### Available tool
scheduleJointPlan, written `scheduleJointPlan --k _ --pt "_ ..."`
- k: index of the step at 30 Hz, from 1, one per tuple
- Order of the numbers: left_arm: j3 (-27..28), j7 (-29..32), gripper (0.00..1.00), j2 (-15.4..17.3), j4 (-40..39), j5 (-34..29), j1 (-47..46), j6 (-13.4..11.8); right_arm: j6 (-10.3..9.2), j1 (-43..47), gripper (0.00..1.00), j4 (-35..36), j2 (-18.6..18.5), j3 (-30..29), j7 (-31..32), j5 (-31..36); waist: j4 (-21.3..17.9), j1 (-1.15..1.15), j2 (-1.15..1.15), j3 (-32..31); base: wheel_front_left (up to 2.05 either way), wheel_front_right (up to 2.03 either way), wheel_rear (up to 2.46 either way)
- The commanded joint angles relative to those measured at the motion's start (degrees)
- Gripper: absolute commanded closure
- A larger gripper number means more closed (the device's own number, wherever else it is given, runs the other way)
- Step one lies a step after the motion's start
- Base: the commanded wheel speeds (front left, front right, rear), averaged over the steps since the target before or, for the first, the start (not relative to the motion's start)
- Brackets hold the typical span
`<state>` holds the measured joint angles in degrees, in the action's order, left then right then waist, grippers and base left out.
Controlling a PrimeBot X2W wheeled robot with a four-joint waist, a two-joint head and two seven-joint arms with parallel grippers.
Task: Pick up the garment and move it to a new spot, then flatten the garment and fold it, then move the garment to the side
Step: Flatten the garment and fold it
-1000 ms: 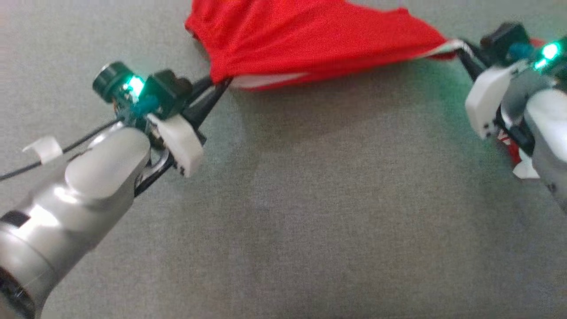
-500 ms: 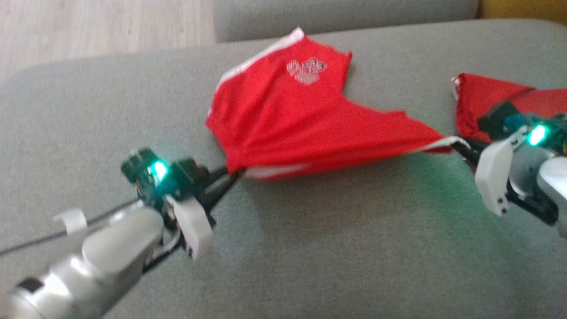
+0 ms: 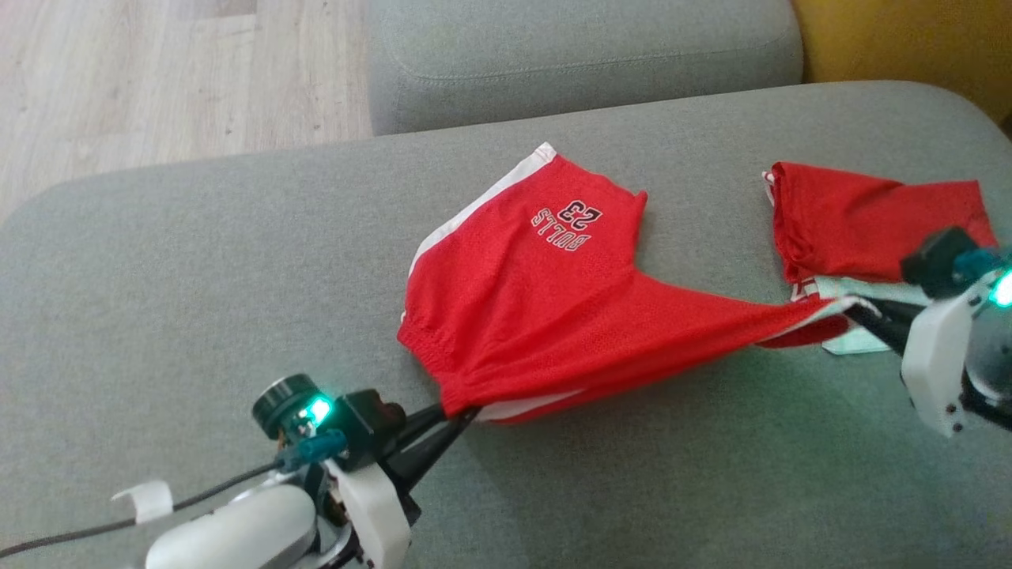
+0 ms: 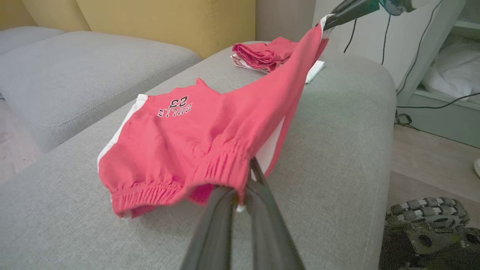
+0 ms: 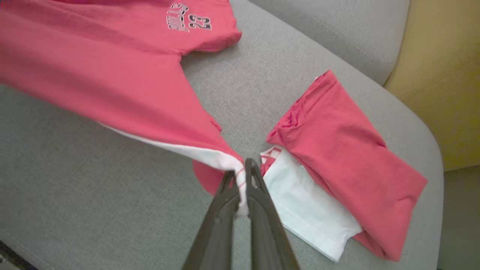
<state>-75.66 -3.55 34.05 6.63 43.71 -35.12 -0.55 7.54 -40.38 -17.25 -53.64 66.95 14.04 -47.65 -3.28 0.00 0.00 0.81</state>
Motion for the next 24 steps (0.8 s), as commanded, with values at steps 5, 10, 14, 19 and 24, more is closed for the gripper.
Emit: scheduleJointPlan --k 5,10,14,19,24 --pt "4.86 0.67 1.00 3.68 -3.17 0.93 -3.12 -3.67 -0.05 -0.07 1.00 2.03 -1.46 -7.42 0.48 2.67 1.18 0.00 0.00 2.82 0.00 0.00 0.00" --pt "7.95 0.72 1.00 3.41 -2.20 1.77 -6.08 -5.75 -0.05 -2.08 1.00 1.81 1.70 -14.10 1.38 7.19 3.41 0.00 0.00 7.89 0.00 0.00 0.00" --pt "9.45 1.05 1.00 2.29 -0.26 1.90 -9.17 -5.81 -0.05 -5.02 1.00 0.35 4.91 -18.16 2.44 10.92 5.61 0.00 0.00 11.94 0.00 0.00 0.00" --pt "10.02 0.99 1.00 -0.28 3.13 1.46 -12.94 -4.46 -0.05 -9.51 1.00 -3.96 9.16 -20.28 3.63 14.06 8.80 0.00 0.00 16.55 0.00 0.00 0.00" --pt "9.87 0.72 1.00 -4.31 7.37 0.53 -16.99 -2.80 -0.05 -15.49 1.00 -9.90 11.60 -19.06 4.15 16.96 12.34 0.00 0.00 21.19 0.00 0.00 0.00"
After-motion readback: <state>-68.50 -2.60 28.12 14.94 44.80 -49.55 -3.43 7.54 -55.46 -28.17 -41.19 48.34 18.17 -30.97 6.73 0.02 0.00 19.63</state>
